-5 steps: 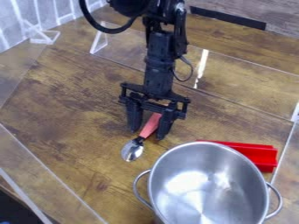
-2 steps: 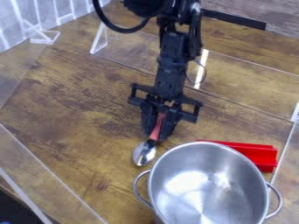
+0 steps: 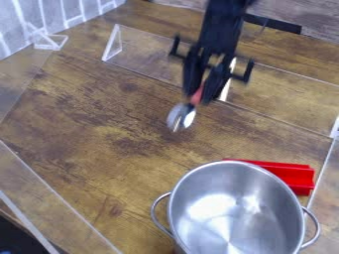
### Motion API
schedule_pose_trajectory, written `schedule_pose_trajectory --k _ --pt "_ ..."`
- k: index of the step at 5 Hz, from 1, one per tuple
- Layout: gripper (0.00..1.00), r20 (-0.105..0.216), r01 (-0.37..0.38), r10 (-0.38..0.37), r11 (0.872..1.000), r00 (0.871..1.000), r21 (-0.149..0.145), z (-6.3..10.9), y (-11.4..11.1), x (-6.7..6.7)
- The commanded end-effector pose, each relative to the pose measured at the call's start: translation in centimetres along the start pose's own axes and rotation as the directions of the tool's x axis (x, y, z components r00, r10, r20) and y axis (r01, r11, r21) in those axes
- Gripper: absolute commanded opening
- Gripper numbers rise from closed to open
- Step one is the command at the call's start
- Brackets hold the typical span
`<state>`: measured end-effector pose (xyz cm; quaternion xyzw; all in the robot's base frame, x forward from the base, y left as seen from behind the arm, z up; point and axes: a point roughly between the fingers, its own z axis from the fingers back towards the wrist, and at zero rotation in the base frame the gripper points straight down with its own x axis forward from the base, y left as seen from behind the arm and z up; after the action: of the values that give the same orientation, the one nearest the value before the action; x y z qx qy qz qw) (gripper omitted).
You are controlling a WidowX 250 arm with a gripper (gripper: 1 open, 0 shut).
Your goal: Move the pink spoon to the right side of the table
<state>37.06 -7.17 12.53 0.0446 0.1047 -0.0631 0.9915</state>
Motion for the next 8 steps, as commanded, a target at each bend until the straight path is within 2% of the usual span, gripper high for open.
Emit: schedule_pose_trajectory --k 1,2,3,4,6,8 --pt "0.0 0.102 0.114 -0.116 0.993 0.988 0.024 3.9 -1.5 1.1" --pt "0.0 0.089 0.214 -0.215 0.977 0.973 0.026 2.8 -2.4 1.1" --pt "0.0 0.078 0.286 -0.287 0.958 0.955 0.017 1.3 -3.5 0.4" --pt "0.0 0.077 0.353 -0.354 0.935 0.932 0.021 0.5 -5.1 0.7" --pt "0.0 0.087 0.409 -0.41 0.912 0.908 0.028 0.7 -5.4 1.9" --pt "0.0 0.087 0.502 -0.504 0.864 0.86 0.037 -0.5 -6.8 3.0"
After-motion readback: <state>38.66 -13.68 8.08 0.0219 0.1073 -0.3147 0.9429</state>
